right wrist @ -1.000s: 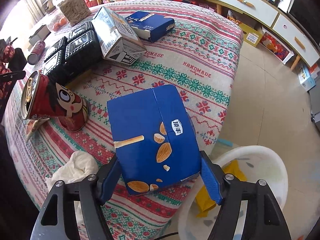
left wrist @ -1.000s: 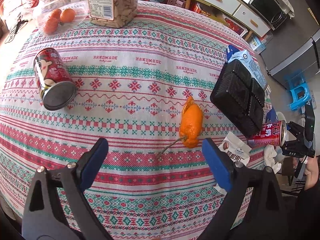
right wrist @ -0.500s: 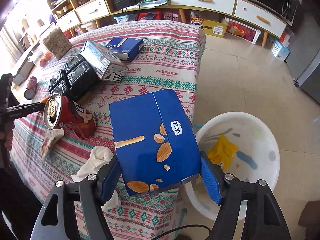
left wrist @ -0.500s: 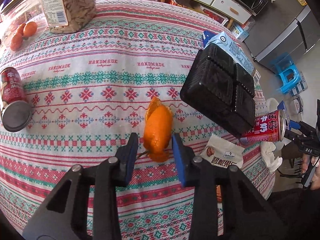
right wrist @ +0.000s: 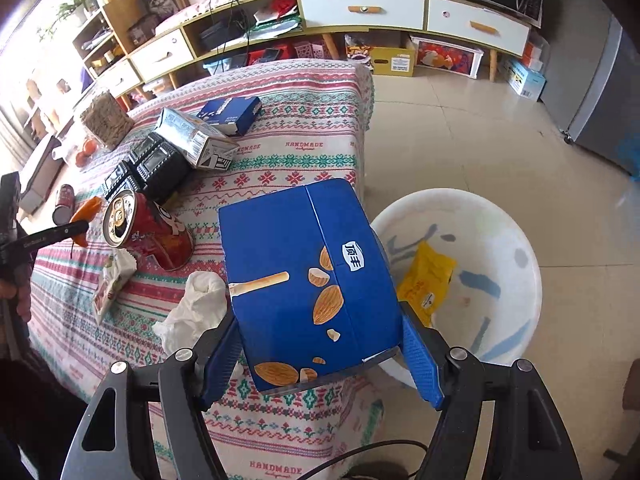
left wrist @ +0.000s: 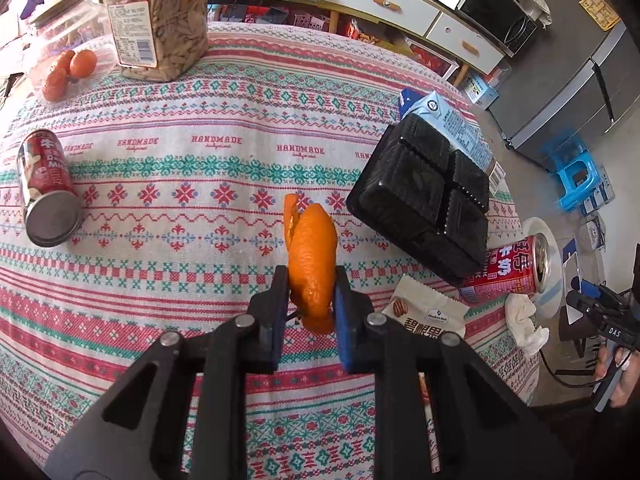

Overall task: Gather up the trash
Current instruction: 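Carry the blue box and orange peel to the bucket and release both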

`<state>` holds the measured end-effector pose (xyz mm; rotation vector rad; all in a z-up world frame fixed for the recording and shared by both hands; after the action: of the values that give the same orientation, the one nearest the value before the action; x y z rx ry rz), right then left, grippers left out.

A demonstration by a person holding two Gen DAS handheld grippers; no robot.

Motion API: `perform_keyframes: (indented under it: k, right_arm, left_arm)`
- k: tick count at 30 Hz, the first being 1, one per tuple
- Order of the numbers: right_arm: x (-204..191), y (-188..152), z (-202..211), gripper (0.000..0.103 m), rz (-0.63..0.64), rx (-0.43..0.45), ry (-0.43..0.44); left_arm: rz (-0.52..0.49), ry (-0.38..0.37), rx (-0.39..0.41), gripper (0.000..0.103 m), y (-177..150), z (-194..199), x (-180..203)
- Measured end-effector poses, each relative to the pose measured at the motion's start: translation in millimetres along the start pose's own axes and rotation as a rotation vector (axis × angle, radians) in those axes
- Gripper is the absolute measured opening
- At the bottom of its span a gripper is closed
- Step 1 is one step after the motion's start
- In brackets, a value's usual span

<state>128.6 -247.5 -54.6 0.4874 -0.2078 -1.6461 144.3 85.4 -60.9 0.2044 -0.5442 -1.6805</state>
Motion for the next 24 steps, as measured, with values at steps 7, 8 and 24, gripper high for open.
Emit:
perform_keyframes:
  k: [7, 8, 24]
  right_arm:
    - [23.5, -7.3, 18.1, 0.075, -0.065, 0.051, -0.031]
    - [27.4, -8.2, 20.7, 0.075, -0.074, 0.058, -0.039]
    - [99.0, -25.1, 55.3, 0.075, -0.223, 0.122, -0.083]
  left_arm:
    - [-0.069, 0.000, 0.069, 0.023, -8.4, 43.9, 18.0]
    - [-0.086, 0.000, 0.084, 0.023, -7.5, 49.0, 23.9]
    - [-0.383, -0.171, 0.107, 0.023, 19.9, 45.0, 203.1]
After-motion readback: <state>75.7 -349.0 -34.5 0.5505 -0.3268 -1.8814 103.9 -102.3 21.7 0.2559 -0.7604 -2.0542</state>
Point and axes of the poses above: each gripper's, at about its wrist camera, not at the fingertips, and z roughly against the way its jaws point, x to its right, y to its top, the point moved 1 cm from there along -z, roughly the way its jaws point, and after that the axes turned 12 degrees about -z, right-handed, at the moved point
